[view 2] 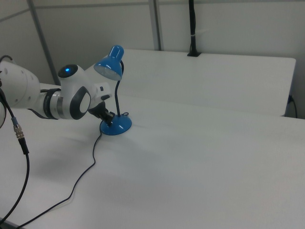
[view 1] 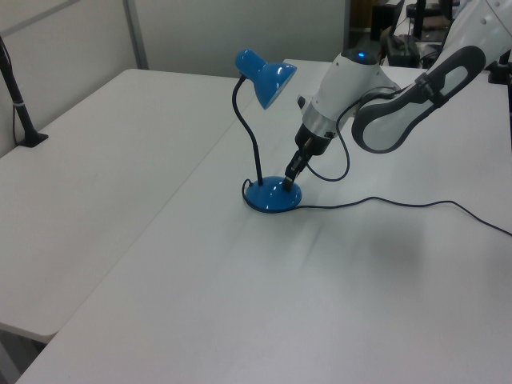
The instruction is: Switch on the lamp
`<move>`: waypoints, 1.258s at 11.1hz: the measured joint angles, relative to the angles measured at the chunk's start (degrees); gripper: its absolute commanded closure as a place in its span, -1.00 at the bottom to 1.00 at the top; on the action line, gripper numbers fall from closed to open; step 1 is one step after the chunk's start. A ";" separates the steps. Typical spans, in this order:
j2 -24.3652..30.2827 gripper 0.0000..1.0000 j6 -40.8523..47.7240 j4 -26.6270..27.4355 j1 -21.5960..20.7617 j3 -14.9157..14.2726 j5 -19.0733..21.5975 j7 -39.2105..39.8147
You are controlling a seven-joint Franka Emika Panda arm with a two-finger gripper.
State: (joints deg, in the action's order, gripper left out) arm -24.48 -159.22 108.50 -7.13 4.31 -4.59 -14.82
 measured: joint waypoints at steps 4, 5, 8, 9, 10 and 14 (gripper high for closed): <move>-0.57 1.00 -0.18 -0.59 0.20 0.00 -0.05 -0.02; -0.68 1.00 -0.18 -0.79 0.20 0.00 -0.06 -0.03; -1.66 1.00 -0.18 -2.02 0.24 0.00 -1.72 -0.20; -1.79 1.00 -0.18 -2.20 0.27 0.00 -2.19 -0.24; -1.86 1.00 -0.18 -2.30 0.28 0.00 -2.52 -0.24; -0.92 1.00 1.12 -1.55 0.39 -0.02 -3.05 -0.24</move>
State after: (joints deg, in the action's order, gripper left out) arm -25.41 -158.10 106.95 -6.73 4.29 -7.64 -15.06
